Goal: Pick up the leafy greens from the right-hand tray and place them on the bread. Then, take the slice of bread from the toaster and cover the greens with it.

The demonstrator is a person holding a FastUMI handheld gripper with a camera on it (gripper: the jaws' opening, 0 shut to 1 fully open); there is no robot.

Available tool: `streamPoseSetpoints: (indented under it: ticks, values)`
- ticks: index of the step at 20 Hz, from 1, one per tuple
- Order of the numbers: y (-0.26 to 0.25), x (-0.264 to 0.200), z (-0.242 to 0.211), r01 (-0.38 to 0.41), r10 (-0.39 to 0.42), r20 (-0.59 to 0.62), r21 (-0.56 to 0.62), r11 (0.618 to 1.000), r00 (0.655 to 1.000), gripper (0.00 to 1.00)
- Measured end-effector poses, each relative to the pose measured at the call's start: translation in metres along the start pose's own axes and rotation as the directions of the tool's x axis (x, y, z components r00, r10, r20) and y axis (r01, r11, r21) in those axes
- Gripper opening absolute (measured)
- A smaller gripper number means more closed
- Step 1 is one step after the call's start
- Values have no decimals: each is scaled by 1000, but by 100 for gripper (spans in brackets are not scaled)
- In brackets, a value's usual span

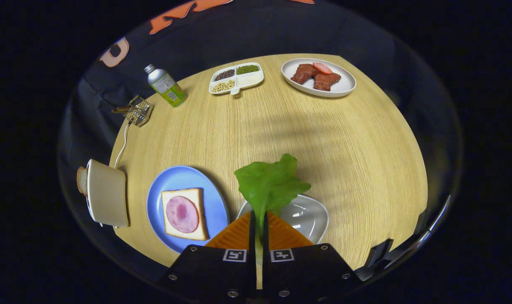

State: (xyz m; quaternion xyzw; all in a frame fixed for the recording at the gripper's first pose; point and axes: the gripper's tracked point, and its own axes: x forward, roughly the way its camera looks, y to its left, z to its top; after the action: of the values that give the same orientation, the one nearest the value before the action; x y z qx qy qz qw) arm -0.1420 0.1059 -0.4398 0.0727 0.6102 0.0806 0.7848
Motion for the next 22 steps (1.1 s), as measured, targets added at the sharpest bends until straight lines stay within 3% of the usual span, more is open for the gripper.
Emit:
streamPoseSetpoints:
  ticks: [9,22]
  values:
    - [82,-18,5,-143,145,18,-84,986,989,6]
    - [135,3,-17,-130,123,-46,-207,970,991,10]
